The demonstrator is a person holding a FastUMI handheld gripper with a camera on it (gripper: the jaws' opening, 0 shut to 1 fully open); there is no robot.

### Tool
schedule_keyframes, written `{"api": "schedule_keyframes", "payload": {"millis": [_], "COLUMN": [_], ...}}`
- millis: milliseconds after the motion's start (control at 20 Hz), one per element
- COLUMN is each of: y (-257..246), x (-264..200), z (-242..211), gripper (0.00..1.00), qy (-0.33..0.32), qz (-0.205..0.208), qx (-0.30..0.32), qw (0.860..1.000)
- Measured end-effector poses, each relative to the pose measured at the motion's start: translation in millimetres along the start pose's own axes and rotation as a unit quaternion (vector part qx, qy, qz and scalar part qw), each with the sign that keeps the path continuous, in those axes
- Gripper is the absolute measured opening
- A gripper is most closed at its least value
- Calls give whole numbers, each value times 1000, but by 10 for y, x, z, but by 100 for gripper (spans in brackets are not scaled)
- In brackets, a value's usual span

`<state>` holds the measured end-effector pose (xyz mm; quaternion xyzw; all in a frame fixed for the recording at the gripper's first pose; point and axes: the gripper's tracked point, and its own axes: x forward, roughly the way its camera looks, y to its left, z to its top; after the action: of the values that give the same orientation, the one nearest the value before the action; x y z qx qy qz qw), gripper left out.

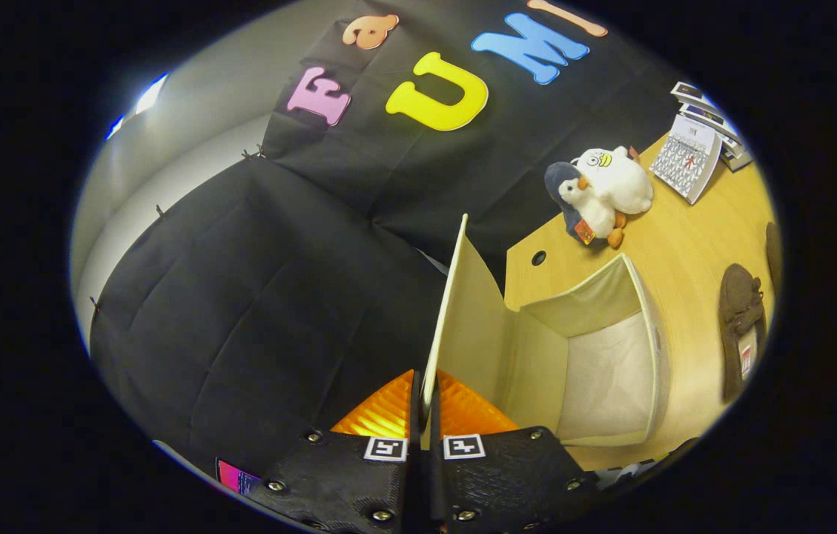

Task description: Open the storage box then place both shoes into the box .Put the left shoe in first, then the right shoe, with the right side of both shoes facing outward in a uniform manner.

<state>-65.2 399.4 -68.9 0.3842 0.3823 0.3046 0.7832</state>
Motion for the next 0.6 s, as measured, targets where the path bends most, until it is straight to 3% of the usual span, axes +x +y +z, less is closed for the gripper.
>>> {"api": "schedule_keyframes", "payload": {"millis": [450,600], "y": [463,562], "x": [465,562], "z": [-287,-300], "gripper": [4,15], "qy": [21,21], "qz": [-3,-4], "qx": [-58,-84], "qw": [998,996]}}
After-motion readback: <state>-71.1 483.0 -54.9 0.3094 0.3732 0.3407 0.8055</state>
